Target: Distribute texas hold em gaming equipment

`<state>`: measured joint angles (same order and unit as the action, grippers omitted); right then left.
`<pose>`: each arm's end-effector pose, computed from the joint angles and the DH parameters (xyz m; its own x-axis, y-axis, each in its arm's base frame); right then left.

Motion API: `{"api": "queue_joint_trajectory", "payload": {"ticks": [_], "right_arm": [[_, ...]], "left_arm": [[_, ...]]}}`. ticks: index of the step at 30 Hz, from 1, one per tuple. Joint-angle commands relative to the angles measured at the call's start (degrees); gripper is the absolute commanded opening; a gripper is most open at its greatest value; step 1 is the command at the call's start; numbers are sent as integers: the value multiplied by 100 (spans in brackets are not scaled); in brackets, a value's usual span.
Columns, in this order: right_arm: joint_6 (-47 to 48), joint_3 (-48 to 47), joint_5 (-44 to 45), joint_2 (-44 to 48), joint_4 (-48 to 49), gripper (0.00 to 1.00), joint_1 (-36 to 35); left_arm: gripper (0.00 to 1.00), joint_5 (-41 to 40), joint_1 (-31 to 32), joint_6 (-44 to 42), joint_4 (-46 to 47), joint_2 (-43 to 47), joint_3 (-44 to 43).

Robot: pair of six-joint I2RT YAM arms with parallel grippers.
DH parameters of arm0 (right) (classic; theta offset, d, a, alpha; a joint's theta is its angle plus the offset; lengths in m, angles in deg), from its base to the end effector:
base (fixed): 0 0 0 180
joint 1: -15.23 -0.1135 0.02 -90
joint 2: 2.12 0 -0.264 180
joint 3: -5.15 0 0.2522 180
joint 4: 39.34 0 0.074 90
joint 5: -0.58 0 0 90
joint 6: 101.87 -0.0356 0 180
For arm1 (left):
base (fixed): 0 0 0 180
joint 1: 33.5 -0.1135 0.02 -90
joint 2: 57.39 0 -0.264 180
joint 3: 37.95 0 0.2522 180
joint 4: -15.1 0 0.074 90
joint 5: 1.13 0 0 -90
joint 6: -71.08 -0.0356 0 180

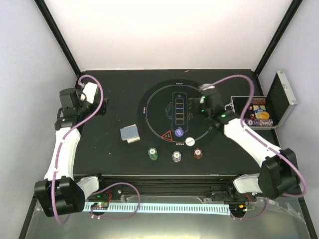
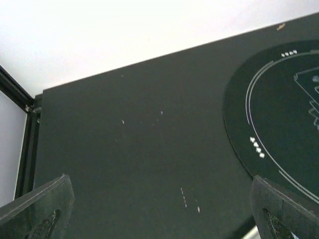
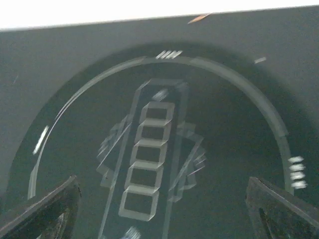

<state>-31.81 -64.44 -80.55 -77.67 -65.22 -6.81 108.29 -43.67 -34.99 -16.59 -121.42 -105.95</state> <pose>0.2780 0.1066 0.2854 -0.5447 0.1430 -0.8263 -0.0676 0.9747 0.2133 0.2494 0.0327 0.3183 -0.4059 0.1924 -0.8935 0.2451 0.9647 0.0964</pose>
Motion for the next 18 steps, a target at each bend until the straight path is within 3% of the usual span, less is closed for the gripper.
{"api": "queue_joint_trajectory", "payload": {"ticks": [1,9,12,18], "right_arm": [[-224,-366,479,-414,-983,90,-1340],[-819,-916,316,-1830,-1357,71,-2766],[-990,-880,200,-2152,-1322,57,-2933],[-1090,-660,-9,-2410,-1137,50,-2957]], "left_arm": [[99,280,-114,-512,-1033,339,-166],[99,444,-159,-701,-1665,356,-362],[99,493,-160,-712,-1794,355,-415],[99,628,-160,-757,-1996,398,-535]]}}
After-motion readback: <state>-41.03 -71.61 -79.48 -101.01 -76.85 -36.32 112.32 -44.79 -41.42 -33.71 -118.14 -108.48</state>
